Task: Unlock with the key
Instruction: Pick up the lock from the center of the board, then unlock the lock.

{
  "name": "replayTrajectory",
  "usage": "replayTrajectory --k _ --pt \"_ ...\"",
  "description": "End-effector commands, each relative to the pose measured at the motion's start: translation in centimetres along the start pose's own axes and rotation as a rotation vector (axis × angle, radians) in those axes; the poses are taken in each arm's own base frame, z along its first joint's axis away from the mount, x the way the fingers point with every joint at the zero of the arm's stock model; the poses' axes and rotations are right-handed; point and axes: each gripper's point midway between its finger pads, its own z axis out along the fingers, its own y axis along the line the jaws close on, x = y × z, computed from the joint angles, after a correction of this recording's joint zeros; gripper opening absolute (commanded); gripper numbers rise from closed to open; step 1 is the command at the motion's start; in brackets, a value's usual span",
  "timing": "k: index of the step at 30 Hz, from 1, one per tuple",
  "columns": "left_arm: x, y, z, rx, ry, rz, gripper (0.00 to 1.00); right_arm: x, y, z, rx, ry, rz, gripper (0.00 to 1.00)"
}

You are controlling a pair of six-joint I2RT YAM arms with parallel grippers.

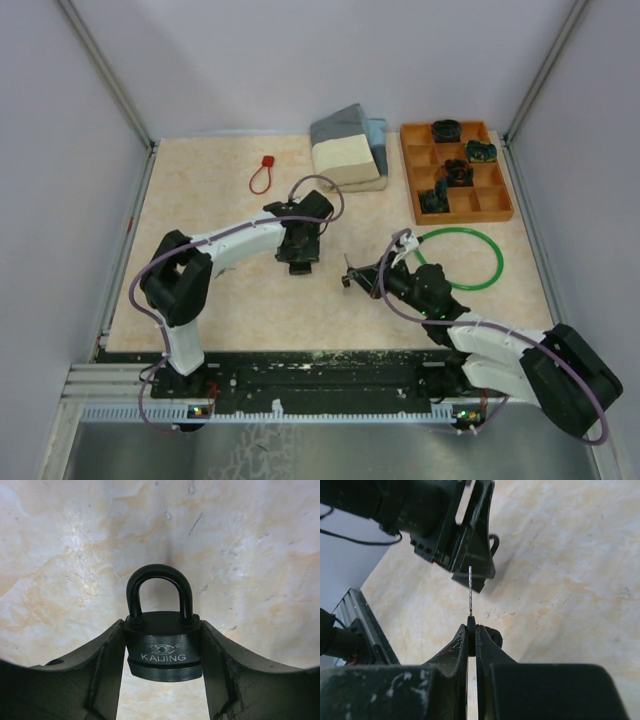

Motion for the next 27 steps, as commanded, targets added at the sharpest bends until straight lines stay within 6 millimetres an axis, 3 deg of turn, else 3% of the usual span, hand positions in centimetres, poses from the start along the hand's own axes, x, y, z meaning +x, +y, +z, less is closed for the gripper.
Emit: replayTrajectory --k 1,14,26,27 --pt "-3.7 -0.4 -3.9 -0.002 -0.096 -0.155 0.00 -1.2 3.0 1.3 -0.104 -0.036 0.069 0.00" --pt "-4.8 -0.2 -5.6 -0.067 -0.083 -0.227 0.00 1.4 6.5 5.0 -0.246 0.058 0.215 0.00" --pt "-4.6 -0.8 -5.7 -0.022 -0.077 -0.225 0.00 2.2 7.1 7.7 -0.292 0.094 0.320 0.00" --pt "-4.6 -0.9 -5.7 -0.016 -0.076 -0.225 0.00 3.2 6.5 8.0 -0.275 0.116 0.334 0.00"
